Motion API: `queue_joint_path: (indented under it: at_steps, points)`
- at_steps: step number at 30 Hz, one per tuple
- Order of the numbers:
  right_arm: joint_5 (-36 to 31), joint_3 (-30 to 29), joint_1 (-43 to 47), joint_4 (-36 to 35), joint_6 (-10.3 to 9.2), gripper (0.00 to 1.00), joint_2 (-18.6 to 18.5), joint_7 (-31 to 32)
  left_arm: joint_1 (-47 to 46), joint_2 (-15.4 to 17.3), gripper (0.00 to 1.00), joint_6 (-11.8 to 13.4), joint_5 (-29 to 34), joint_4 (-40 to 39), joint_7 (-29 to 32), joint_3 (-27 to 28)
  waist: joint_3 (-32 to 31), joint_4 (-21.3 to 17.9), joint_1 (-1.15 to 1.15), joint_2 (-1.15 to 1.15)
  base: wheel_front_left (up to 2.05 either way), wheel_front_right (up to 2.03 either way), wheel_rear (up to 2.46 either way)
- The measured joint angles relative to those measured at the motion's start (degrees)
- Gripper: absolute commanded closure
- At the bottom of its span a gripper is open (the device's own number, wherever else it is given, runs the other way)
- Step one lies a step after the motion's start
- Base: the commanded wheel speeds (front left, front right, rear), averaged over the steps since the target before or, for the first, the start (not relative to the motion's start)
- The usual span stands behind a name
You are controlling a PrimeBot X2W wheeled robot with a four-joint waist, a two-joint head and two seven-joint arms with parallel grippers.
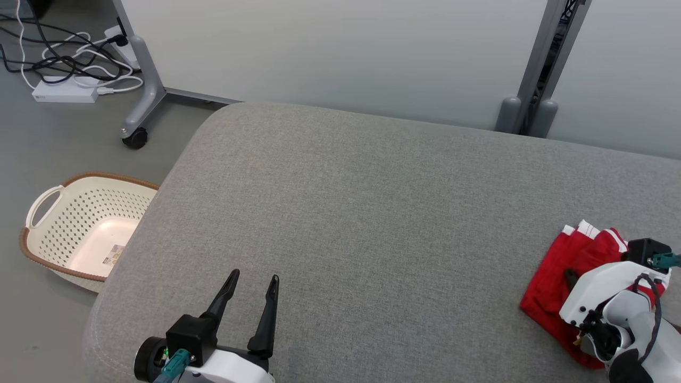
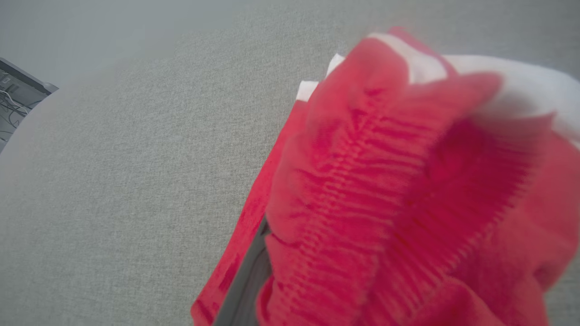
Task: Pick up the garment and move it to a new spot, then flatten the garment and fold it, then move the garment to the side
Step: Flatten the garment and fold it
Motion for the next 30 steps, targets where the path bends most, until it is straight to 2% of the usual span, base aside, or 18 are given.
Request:
queue_joint_path:
  at_steps: [1,2,18,30]
  points:
    - [-0.18,-0.01,-0.16,0.29,0.0,0.58,0.04,-0.07,-0.02,-0.01,0.0,0.0,-0.13,0.04,0.0,-0.03,0.14,0.09,0.0,0.0,0.0,0.0,0.0]
    - [-0.32,0.0,-0.43,0.45,0.0,0.0,0.07,-0.4,-0.05,-0.01,0.0,0.0,-0.21,0.1,0.0,-0.02,0.25,0.18,0.0,0.0,0.0,0.0,0.0]
    - [-2.03,2.05,-3.16,1.33,0.0,0.0,0.98,-3.55,-0.25,-0.01,0.0,0.23,-0.43,0.64,0.0,-0.34,-1.18,0.09,0.0,0.0,0.0,0.0,0.0]
    - [-7.25,4.21,-4.34,2.2,0.0,0.0,0.31,-4.66,-0.23,-0.01,0.0,0.48,-0.64,0.82,0.0,-0.33,-2.43,0.24,0.0,0.0,0.0,0.0,0.0]
